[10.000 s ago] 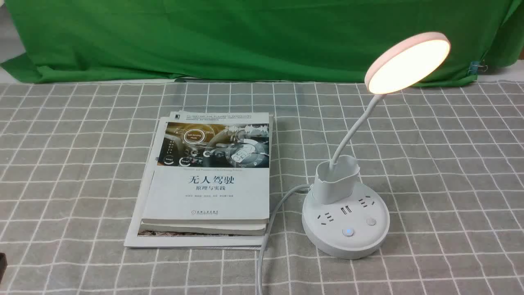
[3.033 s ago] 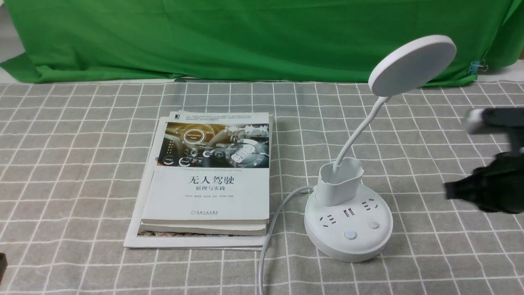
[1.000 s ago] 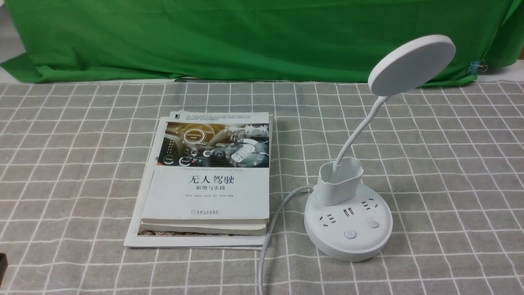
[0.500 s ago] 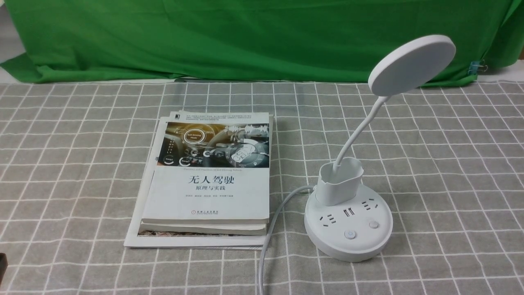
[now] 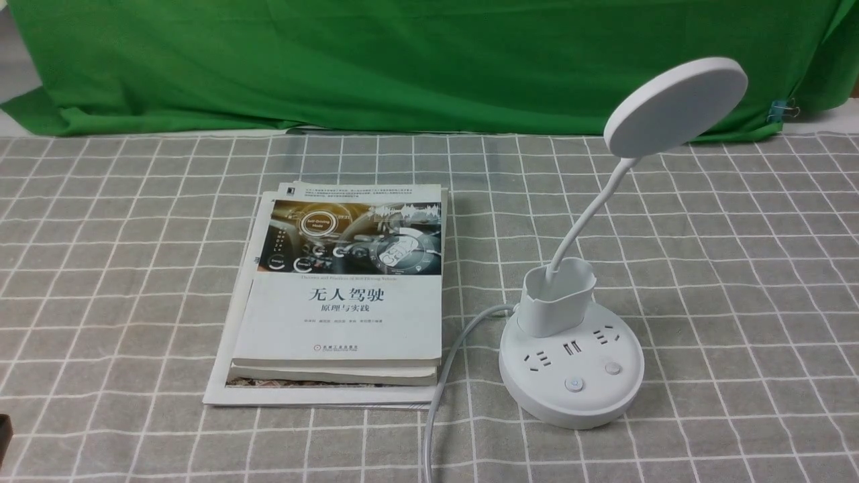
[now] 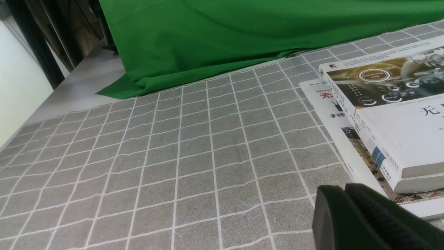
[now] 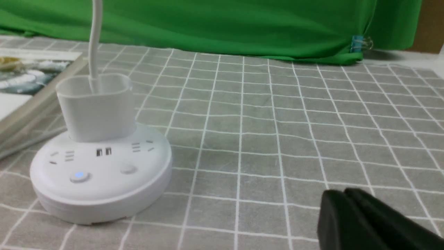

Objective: Turn off the desk lamp on the grey coffee tablecloth by hand.

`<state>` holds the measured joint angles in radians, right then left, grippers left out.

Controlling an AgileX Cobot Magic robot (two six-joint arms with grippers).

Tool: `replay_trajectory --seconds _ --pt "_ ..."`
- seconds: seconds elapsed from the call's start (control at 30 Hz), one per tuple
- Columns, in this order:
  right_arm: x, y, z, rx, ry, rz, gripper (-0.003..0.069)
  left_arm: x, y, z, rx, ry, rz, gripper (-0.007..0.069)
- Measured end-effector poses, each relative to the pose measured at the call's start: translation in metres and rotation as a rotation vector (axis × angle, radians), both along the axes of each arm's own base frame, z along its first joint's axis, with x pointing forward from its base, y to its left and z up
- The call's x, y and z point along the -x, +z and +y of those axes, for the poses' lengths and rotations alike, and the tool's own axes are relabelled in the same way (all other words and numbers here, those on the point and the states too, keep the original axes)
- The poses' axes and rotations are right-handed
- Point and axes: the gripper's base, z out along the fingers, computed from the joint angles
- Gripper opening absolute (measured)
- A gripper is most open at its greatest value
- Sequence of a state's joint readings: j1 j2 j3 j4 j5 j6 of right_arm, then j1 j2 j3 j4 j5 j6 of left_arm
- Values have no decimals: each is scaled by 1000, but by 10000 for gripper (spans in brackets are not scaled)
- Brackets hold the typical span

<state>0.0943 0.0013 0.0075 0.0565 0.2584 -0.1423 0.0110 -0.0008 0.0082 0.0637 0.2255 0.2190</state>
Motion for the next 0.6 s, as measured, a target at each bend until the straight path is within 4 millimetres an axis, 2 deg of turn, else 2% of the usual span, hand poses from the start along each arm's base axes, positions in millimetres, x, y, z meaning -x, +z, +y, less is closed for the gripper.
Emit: replay_trajectory --seconds 0.6 --pt "0 0 0 -46 -8 5 56 0 0 0 0 0 0 19"
